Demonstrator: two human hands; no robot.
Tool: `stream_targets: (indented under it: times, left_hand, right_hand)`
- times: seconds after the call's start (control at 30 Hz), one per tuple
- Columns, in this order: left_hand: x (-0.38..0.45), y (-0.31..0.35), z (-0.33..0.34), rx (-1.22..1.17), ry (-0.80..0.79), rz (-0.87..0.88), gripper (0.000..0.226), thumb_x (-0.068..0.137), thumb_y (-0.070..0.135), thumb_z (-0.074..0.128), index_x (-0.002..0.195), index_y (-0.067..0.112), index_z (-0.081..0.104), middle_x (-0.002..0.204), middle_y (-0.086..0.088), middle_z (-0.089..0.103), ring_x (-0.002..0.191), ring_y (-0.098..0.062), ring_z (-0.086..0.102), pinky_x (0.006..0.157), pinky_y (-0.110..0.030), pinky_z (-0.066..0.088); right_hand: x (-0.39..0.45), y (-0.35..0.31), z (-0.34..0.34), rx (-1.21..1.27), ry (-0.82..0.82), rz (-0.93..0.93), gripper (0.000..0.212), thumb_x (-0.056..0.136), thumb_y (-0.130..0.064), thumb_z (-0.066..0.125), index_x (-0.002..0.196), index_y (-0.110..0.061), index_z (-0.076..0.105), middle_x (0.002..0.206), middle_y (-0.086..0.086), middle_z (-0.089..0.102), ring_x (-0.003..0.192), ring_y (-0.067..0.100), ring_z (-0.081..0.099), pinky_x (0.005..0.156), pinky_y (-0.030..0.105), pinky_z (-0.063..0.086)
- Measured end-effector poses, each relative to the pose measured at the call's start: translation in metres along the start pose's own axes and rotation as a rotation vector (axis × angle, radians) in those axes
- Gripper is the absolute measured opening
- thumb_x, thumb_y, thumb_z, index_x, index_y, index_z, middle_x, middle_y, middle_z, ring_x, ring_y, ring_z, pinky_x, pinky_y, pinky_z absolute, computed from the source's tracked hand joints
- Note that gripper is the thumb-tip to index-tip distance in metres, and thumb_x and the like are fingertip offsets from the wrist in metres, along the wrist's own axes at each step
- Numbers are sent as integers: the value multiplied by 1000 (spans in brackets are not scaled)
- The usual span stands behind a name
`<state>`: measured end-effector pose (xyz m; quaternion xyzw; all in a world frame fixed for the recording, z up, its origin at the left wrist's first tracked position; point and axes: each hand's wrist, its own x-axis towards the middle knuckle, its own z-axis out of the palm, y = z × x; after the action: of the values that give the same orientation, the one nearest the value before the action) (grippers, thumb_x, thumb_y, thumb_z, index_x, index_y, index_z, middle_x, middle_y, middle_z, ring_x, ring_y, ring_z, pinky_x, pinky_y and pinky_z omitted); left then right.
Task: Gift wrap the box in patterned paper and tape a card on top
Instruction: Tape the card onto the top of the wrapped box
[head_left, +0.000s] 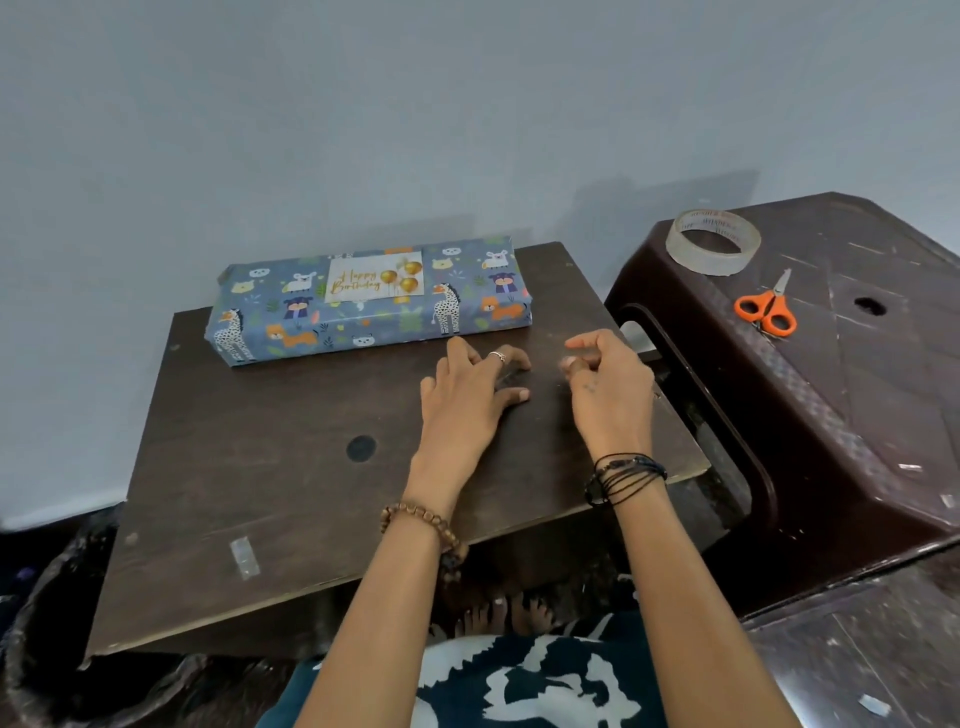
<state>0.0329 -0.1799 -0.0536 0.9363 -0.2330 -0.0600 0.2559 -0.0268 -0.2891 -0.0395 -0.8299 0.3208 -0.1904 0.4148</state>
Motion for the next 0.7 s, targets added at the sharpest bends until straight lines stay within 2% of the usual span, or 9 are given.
stream_targets:
  times: [0.17,0.33,0.5,0.7]
  left_hand:
    - [-1,-2,1,8,5,15,27,87,41,57,113,35,52,99,3,29,102,-19,42,80,-30,25]
    - [1,-3,0,32,6,22,33,88,43,55,119,36,50,100,3,28,103,-20,42,80,-30,26]
    - [0,-3,1,30,0,25,31,88,42,56,118,35,50,100,3,28,102,-20,42,80,-30,26]
    - [1,-3,1,59,-6,29,37,89,42,54,124,38,47,100,2,27,102,-20,41,80,-31,26]
  right_hand:
    - [-1,-4,4,-27,-8,30,20,93,-11,52,110,-17,59,98,1,66,93,15,60,81,28,46]
    - [-1,-8,7,-76,-23,46,21,93,-12,50,111,-18,59,105,2,66,99,17,58,76,21,36]
    - [-5,-13,10,-111,-37,41,25,92,-9,51,114,-19,58,110,3,65,102,18,58,82,27,42]
    - [-5,-15,9,-113,-39,61,25,92,-10,51,115,-18,58,112,3,64,104,18,58,84,28,43]
